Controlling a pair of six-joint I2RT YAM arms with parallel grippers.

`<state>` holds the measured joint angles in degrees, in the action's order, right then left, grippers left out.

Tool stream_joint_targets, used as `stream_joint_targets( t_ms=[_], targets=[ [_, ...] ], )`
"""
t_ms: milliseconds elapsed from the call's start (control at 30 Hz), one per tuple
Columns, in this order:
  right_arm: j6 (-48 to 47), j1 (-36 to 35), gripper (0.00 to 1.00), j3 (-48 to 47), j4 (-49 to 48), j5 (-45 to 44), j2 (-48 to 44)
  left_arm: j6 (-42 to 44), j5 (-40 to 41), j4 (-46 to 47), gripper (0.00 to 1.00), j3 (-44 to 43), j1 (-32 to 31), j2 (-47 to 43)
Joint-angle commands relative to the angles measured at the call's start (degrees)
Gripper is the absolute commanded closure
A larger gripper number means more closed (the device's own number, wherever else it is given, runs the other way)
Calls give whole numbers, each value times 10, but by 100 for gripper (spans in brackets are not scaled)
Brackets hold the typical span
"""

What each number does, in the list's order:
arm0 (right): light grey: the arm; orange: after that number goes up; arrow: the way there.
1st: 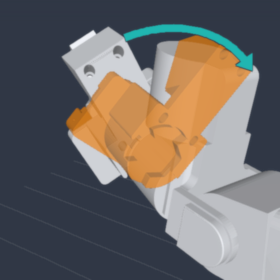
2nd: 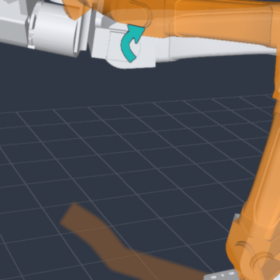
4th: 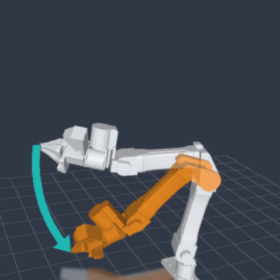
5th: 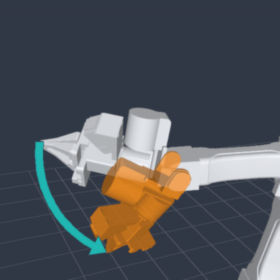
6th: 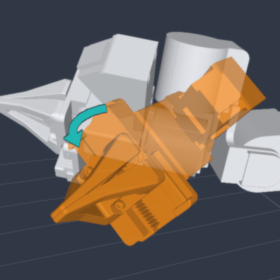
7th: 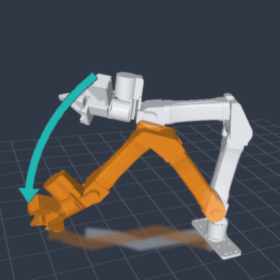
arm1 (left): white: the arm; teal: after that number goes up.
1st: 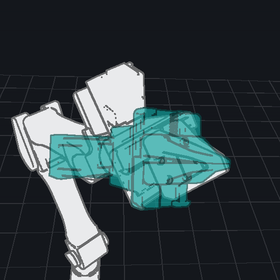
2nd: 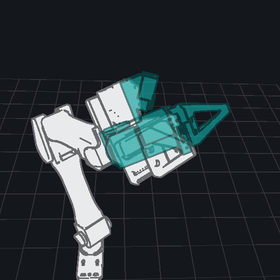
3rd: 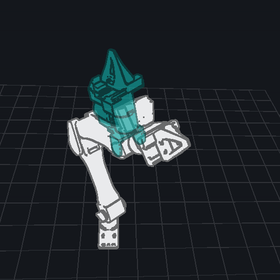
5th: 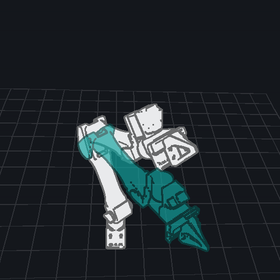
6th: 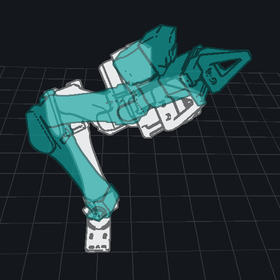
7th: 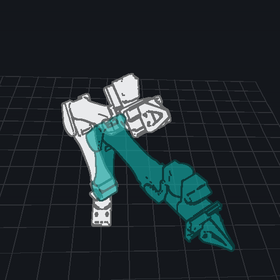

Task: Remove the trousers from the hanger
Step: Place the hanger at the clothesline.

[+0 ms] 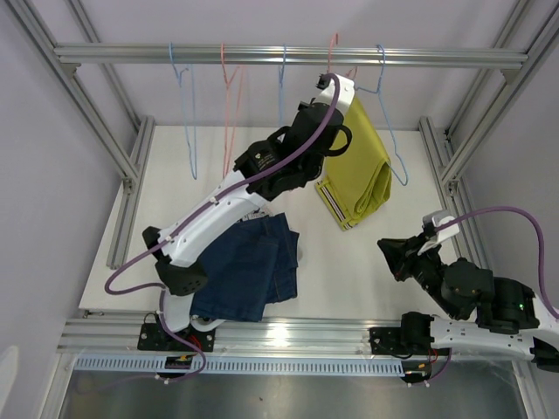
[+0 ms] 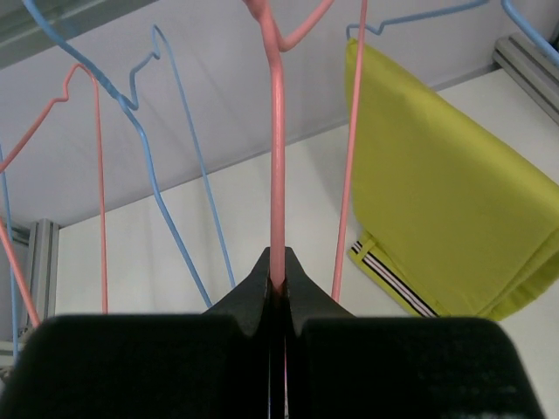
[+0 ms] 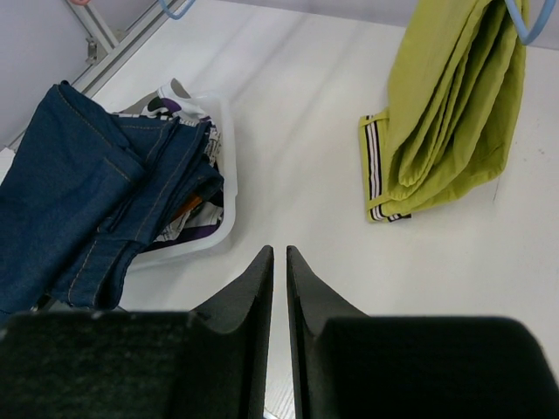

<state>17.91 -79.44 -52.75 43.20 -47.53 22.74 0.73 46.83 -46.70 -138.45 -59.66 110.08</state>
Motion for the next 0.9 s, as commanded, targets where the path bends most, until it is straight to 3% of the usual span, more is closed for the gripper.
stream_joint_targets(
  t_ms=[0, 467, 867],
  targets=[
    [-9, -1, 85, 3, -24, 5, -4, 27, -8, 61, 99, -42, 25, 8],
    [-16, 11, 85, 13, -38, 27, -7, 25, -67, 136, 100, -44, 74, 64],
    [-17, 24, 86, 19, -44, 45, -18, -2, -91, 136, 100, -46, 91, 92]
  ],
)
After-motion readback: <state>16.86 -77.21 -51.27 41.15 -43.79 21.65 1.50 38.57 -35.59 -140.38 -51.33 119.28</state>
